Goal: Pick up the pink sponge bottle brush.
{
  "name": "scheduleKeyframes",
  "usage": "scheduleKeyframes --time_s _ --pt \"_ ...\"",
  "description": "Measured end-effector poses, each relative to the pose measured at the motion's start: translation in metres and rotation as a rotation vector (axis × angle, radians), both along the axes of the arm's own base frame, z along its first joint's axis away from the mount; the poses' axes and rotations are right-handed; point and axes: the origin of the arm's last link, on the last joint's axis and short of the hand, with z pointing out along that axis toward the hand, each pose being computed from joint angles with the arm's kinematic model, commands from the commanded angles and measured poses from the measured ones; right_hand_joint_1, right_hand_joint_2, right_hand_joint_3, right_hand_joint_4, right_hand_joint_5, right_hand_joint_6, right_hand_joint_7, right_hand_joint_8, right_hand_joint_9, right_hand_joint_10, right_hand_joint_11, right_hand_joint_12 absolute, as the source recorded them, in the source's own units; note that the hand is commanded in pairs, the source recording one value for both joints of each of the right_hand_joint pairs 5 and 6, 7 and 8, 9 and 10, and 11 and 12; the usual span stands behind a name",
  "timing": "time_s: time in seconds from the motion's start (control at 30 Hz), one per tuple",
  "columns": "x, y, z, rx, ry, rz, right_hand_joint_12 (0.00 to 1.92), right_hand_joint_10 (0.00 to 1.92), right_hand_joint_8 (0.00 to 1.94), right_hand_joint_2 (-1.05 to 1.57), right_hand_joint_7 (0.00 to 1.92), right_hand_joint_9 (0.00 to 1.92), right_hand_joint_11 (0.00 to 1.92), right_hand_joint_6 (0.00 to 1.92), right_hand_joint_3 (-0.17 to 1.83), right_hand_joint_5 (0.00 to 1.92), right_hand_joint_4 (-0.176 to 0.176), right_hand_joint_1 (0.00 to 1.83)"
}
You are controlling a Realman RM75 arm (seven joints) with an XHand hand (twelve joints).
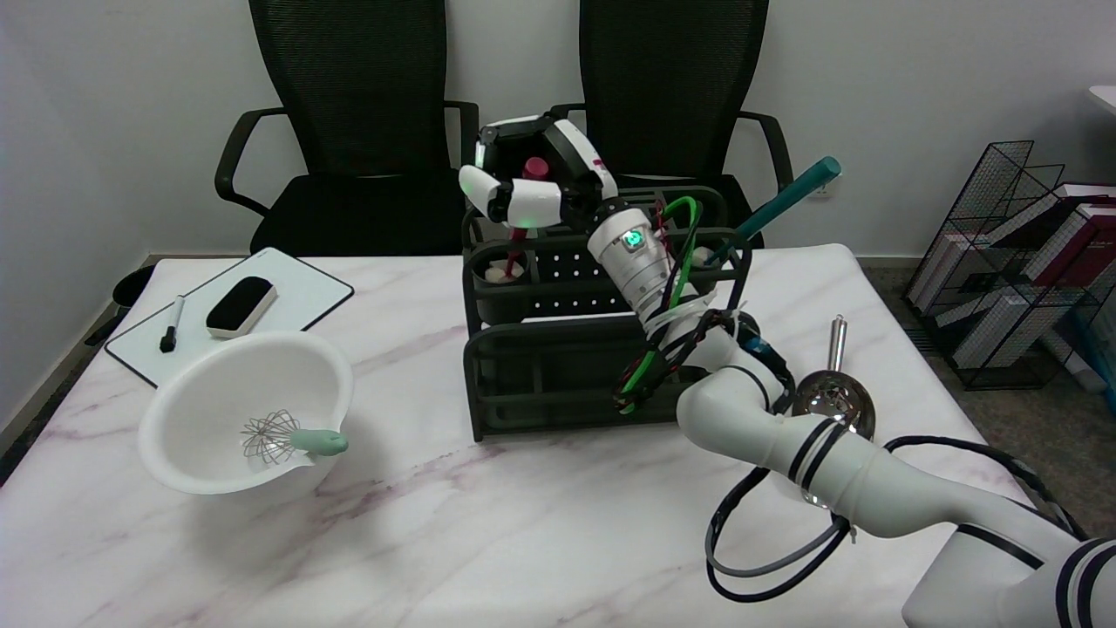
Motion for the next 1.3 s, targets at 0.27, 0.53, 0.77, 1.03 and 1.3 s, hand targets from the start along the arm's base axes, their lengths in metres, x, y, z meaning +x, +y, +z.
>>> scheduleKeyframes --time_s 0.27,0.53,0.77,1.03,1.3 --pt "0.001 -0.001 -0.002 0.002 -0.007 -0.004 1.83 1.62 1.67 0.83 1.67 1.62 1.83 1.6 0.99 1.6 0.0 1.04" --pt "0.005 -0.004 -0.004 0.004 -0.01 0.001 1.92 1.69 1.73 0.95 1.73 1.69 1.92 1.71 0.94 1.71 0.0 1.01" --pt "0.01 -0.006 -0.006 0.009 -0.014 0.01 1.92 1.71 1.73 1.0 1.73 1.71 1.92 1.73 0.89 1.73 0.0 1.0" --pt "0.014 -0.008 -0.01 0.018 -0.016 0.007 1.92 1.74 1.75 1.08 1.75 1.74 1.92 1.76 0.84 1.76 0.0 0.96" --pt "0.015 -0.011 -0.018 0.036 -0.019 -0.017 1.92 1.92 1.92 1.45 1.92 1.92 1.92 1.92 0.64 1.92 0.0 0.95"
